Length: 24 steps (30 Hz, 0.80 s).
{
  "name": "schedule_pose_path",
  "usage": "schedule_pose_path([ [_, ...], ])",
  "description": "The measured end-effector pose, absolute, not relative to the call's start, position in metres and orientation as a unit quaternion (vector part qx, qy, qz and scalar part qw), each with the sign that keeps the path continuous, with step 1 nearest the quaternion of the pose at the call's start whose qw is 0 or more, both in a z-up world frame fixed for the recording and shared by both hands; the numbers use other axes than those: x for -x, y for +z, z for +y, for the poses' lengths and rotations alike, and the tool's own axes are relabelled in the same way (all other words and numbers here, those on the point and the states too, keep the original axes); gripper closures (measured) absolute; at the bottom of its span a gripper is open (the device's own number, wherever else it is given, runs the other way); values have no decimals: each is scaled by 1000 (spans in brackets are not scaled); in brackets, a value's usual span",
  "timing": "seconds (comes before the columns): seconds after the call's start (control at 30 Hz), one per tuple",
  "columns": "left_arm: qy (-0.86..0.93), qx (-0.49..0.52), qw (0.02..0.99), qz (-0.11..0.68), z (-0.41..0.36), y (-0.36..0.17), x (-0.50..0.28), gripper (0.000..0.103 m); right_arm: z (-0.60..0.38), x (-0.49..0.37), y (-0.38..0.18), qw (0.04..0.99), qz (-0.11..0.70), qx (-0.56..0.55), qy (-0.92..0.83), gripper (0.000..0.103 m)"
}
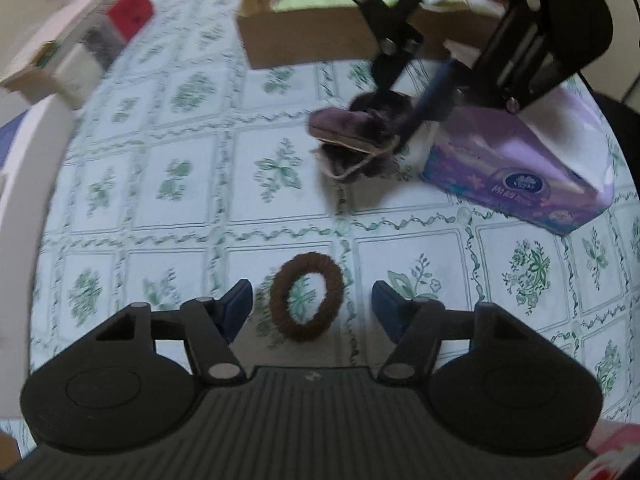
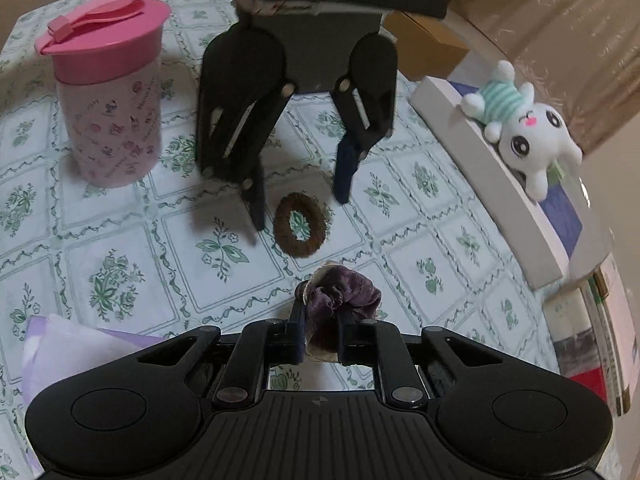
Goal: Organize soft objects
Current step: 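Grasp the brown hair tie with the left gripper while the right holds the scrunchie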
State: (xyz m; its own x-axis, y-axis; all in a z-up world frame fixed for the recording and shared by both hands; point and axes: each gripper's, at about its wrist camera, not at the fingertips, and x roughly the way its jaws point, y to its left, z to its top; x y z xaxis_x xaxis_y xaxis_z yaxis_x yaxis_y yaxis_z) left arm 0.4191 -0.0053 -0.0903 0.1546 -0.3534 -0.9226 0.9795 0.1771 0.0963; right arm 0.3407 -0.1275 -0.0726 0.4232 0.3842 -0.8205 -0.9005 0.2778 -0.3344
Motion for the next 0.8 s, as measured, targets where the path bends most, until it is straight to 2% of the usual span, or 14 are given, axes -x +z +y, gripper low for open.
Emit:
schedule_pose_path([
  [0.17,-497,-406,645,416,-13,-103,-423,62,-133,-345,-74,754,313,383,433,89],
  [0.23,-488,-398,653,419,-12,-102,-426,79,-134,-347,-72,761,312,370,432,89],
  [0.3,-475,-399,661,424,-10,-101,-429,87,-136,-348,-68,769,312,358,427,89],
  [0.47,-433,-374,695,436,-5,-75,-424,88,-143,-347,-51,800,326,296,408,89],
  [0.8,-345,-303,774,436,-11,31,-350,88,-170,-293,11,851,345,140,371,89],
])
